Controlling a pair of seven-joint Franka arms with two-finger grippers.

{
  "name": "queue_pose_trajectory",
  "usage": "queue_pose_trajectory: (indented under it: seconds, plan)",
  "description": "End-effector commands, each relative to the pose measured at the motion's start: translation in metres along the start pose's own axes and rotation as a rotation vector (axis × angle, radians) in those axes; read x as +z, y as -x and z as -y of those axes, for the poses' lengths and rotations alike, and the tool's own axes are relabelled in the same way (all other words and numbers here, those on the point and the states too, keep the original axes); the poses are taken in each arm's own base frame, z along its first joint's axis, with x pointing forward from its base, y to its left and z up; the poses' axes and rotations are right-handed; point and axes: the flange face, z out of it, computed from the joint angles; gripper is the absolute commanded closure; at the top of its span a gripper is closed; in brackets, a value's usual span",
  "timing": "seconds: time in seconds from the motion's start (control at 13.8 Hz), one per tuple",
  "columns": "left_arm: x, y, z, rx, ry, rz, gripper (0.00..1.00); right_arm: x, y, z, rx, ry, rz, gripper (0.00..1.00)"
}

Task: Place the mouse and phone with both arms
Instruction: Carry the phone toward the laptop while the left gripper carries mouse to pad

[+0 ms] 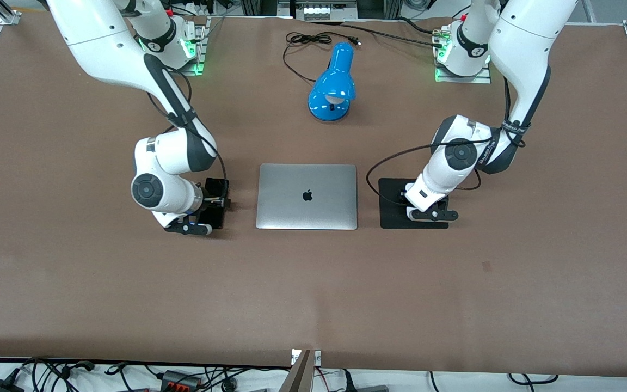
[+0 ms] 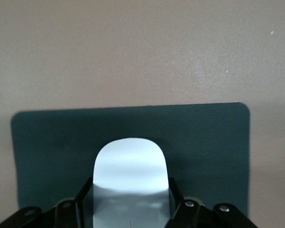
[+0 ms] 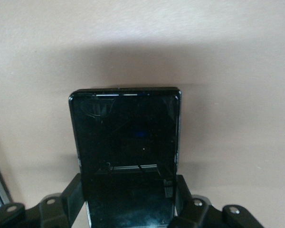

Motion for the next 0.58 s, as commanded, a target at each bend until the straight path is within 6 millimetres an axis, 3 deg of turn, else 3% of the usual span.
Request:
queue_pose_trajectory:
  seconds: [0.0, 0.14, 0.22, 0.29, 0.36, 0.43, 0.51]
  plan:
    - [-0.002, -0.001, 0.0, -0.011, -0.026, -0.026, 0.68, -0.002, 0.001, 0.016, -0.025, 0.003, -0.016, 0.53]
    - [-0.002, -0.001, -0.001, -0.021, -0.028, -0.028, 0.67, 0.001, 0.003, 0.021, -0.052, 0.013, -0.014, 0.53]
    - [-0.001, -0.001, -0.001, -0.019, -0.029, -0.027, 0.55, 0.005, 0.004, 0.022, -0.072, 0.026, -0.012, 0.53]
    - [0.0, 0.0, -0.002, -0.017, -0.029, -0.025, 0.36, 0.007, 0.004, 0.023, -0.077, 0.027, -0.018, 0.52]
    - [0.001, 0.0, -0.001, -0.018, -0.031, -0.022, 0.28, 0.007, 0.003, 0.023, -0.068, 0.023, -0.025, 0.29]
    - [0.001, 0.0, 0.0, -0.02, -0.031, -0.022, 0.1, 0.011, 0.002, 0.023, -0.056, 0.019, -0.029, 0.0]
    - [0.0, -0.001, -0.001, -0.019, -0.029, -0.025, 0.0, 0.01, 0.0, 0.022, -0.053, 0.014, -0.034, 0.0]
